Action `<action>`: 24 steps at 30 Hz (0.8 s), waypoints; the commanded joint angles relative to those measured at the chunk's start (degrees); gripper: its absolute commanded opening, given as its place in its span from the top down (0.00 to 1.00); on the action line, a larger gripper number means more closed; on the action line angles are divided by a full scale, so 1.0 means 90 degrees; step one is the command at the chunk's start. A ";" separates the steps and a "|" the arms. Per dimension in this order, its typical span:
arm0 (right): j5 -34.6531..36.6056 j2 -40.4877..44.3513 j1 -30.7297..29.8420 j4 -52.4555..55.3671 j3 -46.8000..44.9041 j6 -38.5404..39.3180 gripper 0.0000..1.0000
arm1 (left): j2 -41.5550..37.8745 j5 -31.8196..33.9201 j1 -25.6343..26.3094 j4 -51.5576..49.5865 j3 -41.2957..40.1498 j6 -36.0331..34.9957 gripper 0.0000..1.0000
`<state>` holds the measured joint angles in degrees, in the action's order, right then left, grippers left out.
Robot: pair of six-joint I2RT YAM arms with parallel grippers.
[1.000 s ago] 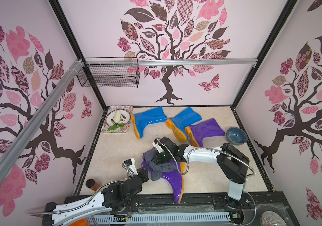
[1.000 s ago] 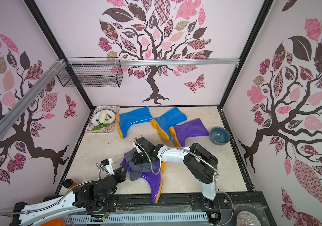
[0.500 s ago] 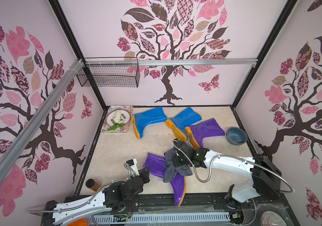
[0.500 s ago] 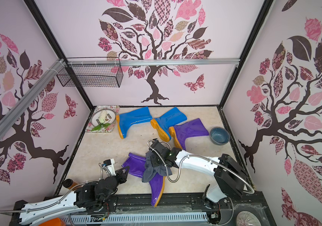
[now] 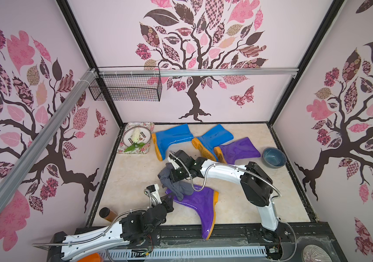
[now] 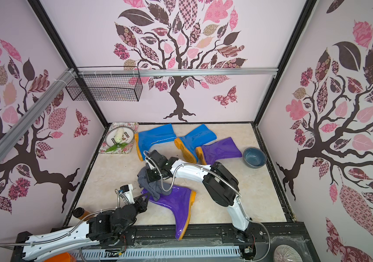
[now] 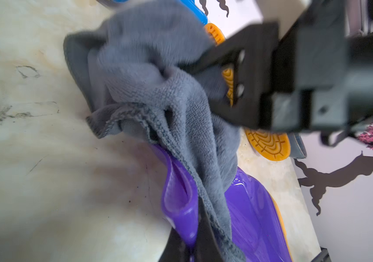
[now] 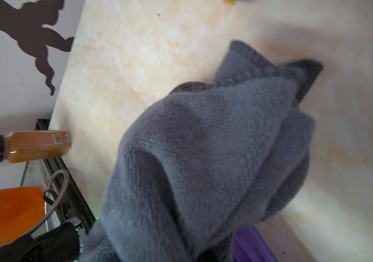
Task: Wipe the rubber boots with a cloth
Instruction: Wipe the dirt off the rubber boot.
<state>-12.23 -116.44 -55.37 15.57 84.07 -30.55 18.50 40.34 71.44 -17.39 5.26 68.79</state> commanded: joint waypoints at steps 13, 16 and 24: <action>0.1855 0.4620 0.0435 0.1053 -0.3983 0.0103 1.00 | -0.0435 0.0371 0.0009 -0.1507 -0.0565 0.0093 1.00; 0.1654 0.4527 0.0471 0.0277 -0.4511 0.0095 1.00 | -0.0340 0.0402 0.0007 -0.1432 -0.0566 0.0081 1.00; 0.1002 0.2848 0.1341 -0.0684 -0.4594 0.0224 1.00 | -0.0074 0.0334 0.0012 -0.1359 -0.0569 0.0116 1.00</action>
<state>-1.89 -84.86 -45.65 10.39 42.81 -29.45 17.63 41.76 71.61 -17.67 5.26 69.28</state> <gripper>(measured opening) 0.099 0.048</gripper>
